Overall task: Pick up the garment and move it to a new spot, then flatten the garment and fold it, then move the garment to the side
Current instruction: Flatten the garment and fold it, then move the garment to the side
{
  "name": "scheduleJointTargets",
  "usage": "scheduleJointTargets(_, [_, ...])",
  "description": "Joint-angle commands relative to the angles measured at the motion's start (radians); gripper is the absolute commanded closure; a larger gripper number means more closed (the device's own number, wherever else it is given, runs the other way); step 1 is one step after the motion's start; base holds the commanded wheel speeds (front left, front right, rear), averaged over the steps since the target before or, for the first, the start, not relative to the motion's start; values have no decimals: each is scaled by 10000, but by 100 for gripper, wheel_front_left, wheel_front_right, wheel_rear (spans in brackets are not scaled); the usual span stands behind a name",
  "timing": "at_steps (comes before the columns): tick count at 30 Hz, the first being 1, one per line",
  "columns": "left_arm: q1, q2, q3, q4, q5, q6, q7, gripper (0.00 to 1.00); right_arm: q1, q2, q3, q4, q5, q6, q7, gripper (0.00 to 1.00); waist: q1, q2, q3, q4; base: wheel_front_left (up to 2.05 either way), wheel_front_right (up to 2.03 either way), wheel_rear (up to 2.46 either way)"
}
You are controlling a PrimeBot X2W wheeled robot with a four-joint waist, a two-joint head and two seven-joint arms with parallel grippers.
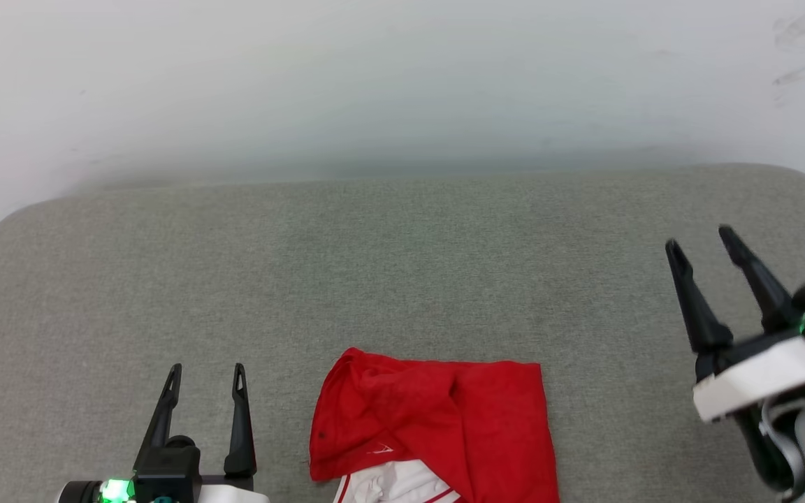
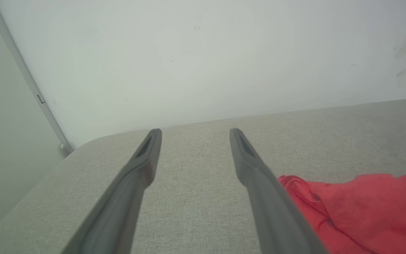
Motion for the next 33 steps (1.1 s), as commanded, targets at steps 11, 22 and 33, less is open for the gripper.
scheduleJointTargets(11, [279, -69, 161, -48, -30, -137, -22, 0, 2884, 1729, -1398, -1064, -1250, -4, -234, 0, 1, 0, -164, -175, 0, 0, 0])
scheduleJointTargets(22, [427, -186, 365, 22, -91, -238, -22, 0, 4092, 2660, -1996, -1618, -1860, -4, -274, 0, 1, 0, -211, -61, 0, 0, 0])
scheduleJointTargets(33, [424, -272, 478, 85, -10, -394, -22, 0, 3966, 2691, -2187, -1920, -2163, -4, -274, 0, 1, 0, -217, -11, 0, 0, 0])
